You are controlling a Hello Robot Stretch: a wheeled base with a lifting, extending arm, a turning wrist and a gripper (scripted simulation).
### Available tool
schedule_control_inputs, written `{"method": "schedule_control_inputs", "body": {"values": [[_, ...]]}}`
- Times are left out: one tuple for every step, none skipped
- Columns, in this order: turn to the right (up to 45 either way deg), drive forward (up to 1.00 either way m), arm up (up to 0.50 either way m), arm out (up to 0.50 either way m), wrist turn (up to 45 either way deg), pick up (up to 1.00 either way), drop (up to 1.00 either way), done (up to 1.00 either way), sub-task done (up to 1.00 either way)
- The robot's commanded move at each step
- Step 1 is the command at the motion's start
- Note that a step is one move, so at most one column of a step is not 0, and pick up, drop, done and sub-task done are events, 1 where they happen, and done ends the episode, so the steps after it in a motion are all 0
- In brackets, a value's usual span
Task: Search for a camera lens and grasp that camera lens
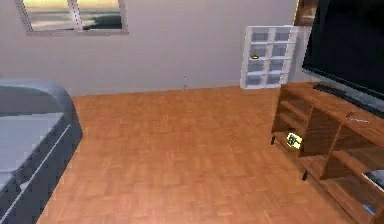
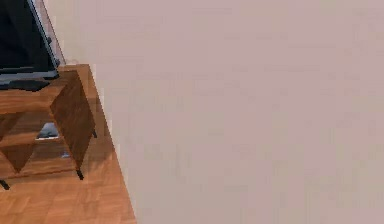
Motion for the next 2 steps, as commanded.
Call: {"method": "schedule_control_inputs", "body": {"values": [[0.0,0.15,0.00,0.00,0.0,0.00,0.00,0.00,0.00],[33.0,0.00,0.00,0.00,0.0,0.00,0.00,0.00,0.00]]}}
